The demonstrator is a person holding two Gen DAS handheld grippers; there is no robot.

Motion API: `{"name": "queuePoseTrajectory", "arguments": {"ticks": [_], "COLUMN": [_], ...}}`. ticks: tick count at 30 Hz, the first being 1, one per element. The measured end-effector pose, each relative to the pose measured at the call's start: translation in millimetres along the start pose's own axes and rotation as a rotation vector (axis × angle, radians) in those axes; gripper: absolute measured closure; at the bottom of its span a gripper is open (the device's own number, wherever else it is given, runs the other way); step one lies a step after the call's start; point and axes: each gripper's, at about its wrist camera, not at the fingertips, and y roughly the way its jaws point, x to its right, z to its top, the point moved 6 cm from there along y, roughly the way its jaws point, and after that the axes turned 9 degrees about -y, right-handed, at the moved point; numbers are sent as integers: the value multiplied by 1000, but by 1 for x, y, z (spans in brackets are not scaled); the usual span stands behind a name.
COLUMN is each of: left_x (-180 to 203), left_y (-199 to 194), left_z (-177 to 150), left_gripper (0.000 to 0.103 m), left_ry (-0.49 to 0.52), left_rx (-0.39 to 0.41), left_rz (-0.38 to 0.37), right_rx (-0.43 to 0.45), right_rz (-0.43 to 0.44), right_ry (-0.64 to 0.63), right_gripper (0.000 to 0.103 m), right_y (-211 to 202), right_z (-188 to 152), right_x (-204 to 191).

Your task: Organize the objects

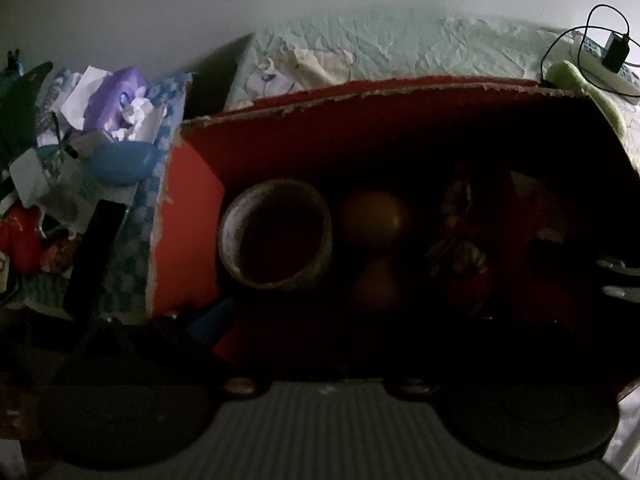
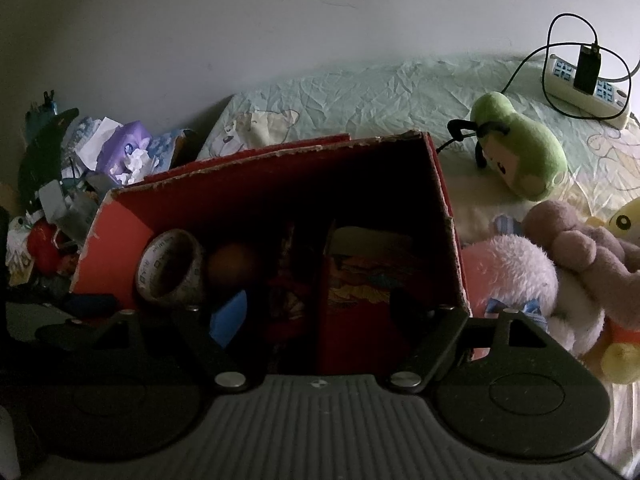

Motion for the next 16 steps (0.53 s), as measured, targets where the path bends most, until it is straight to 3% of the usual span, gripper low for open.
{"name": "queuePoseTrajectory", "arguments": {"ticks": [11, 16], "left_x": [-3, -6], "left_y": [0, -3], "left_z": [1, 3], "left_gripper": [4, 5], "left_ry": [-5, -12], "left_rx": [12, 54], "left_rz": [1, 15], "right_rx": [4, 5], "right_rz": [1, 2], "right_ry": [-7, -9], "right_gripper": [22, 22], "right_y": [0, 0], "right_z": [0, 0], "right_x": [1, 0]}}
